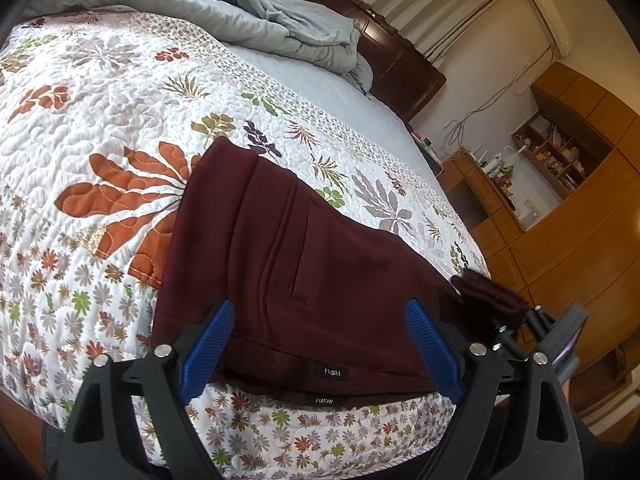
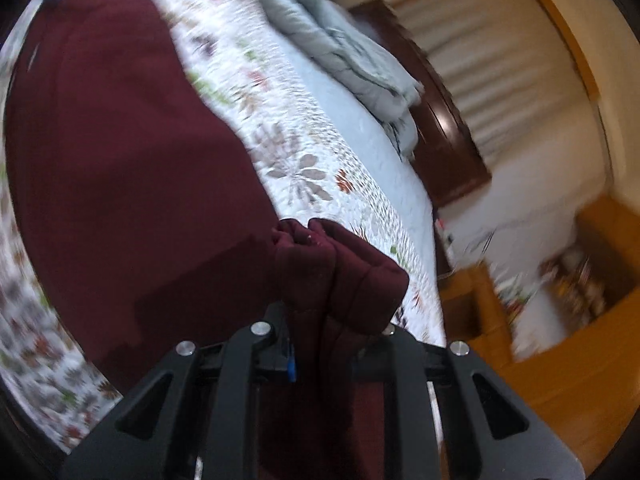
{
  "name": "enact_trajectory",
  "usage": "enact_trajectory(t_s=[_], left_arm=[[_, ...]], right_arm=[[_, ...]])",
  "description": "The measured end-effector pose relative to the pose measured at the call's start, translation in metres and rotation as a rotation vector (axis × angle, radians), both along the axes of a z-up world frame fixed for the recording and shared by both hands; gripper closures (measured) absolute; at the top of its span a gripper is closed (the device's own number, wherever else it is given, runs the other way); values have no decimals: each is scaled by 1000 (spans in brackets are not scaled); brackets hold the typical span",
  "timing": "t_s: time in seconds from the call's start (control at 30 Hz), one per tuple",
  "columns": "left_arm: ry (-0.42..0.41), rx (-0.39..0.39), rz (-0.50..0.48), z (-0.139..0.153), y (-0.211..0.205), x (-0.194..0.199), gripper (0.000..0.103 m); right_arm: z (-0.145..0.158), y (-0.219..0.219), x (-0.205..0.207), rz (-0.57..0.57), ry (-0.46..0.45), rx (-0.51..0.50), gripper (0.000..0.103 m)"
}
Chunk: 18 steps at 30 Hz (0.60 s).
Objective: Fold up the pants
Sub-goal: 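Lower the hems onto the folded trousers and open the right tool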
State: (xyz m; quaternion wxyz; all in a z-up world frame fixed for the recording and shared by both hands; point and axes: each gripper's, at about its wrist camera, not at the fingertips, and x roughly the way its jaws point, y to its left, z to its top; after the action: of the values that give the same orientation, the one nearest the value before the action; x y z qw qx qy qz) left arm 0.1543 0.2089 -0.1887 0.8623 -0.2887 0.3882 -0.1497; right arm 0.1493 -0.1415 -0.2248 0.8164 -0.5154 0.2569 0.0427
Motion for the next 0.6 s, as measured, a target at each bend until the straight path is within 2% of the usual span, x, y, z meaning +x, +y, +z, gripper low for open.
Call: enact_trajectory(t_s=[0.13,0.27,0.43,0.6], left_arm=[[0,-2,-2,0,0,0,15],[-2,-6,1,0,0,-1,15],[-4,-11,1,0,0,-1,15],[-5,-12,2,0,1,-2,15]], right_arm=[[-32,8,-7,64,-23,-140,87],[-47,8,-11,99,-38,-211,87],[-59,8,-12,127,-40,-265,85],[-59,6,-11,126,-21,-255,82]])
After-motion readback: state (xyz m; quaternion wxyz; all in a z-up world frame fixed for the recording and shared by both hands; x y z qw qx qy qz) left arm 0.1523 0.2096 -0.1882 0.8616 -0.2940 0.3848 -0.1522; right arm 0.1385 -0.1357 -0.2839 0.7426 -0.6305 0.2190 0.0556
